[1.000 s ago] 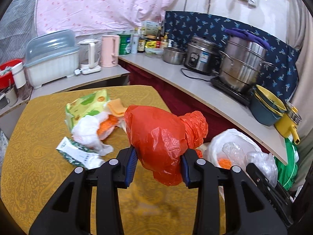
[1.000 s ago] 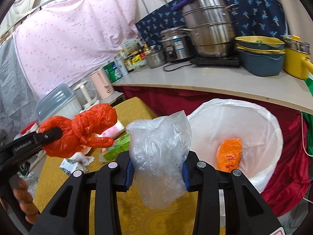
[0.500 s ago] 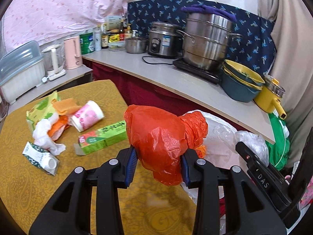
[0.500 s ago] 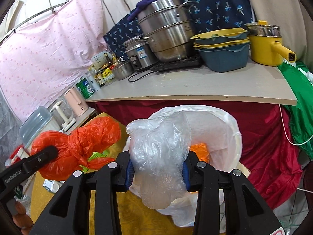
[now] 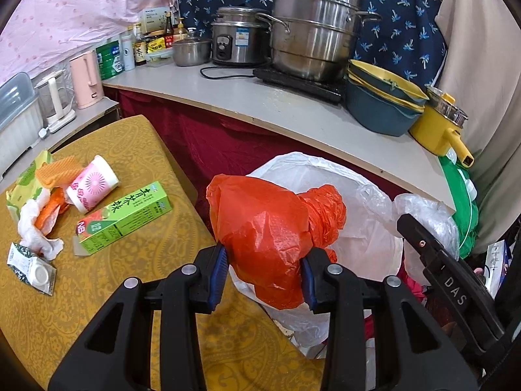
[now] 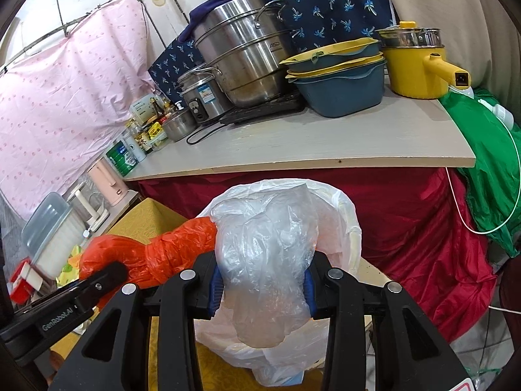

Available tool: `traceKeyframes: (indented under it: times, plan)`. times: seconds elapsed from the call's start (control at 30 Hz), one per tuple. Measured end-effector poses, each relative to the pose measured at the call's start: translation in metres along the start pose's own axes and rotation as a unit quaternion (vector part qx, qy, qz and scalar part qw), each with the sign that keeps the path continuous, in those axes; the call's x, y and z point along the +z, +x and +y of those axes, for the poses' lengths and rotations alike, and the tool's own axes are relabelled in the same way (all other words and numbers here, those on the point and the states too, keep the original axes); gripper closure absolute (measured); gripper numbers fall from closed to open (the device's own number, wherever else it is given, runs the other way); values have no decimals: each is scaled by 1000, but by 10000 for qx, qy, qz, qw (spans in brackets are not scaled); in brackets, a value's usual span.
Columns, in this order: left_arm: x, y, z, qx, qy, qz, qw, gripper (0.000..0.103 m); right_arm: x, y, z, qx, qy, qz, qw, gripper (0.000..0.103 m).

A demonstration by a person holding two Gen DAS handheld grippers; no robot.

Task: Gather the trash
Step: 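Carry both bags over the bin and open both tools to drop them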

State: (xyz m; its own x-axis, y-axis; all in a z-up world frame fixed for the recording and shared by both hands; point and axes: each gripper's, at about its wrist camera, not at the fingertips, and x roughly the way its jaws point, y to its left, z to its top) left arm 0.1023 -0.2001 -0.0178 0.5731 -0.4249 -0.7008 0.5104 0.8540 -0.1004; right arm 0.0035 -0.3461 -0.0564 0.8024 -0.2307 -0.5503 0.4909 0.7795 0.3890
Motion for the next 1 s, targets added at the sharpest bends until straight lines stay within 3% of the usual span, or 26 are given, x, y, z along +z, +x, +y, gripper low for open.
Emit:
traceKeyframes:
  times: [0.23,0.33,0.57,0.87,1.0]
  plan:
    - [3,14,-11,-34,95,79,9999,63,2,8,-7,-28,49,43,10000,67]
    - [4,14,-12,66,72,9,10000,46,4,11,-8,-30,74,45,10000,66]
    - [7,12,-11,92,92,-108,9999,39,6,15,-6,4,78,54,10000,66]
    - [6,10,2,145,-50,-109,9998,37,8,24,8,59,-17,58,10000,61]
    - [5,10,9,174,-130,-102,9997,37,9,27,14,63,-41,41,10000,54]
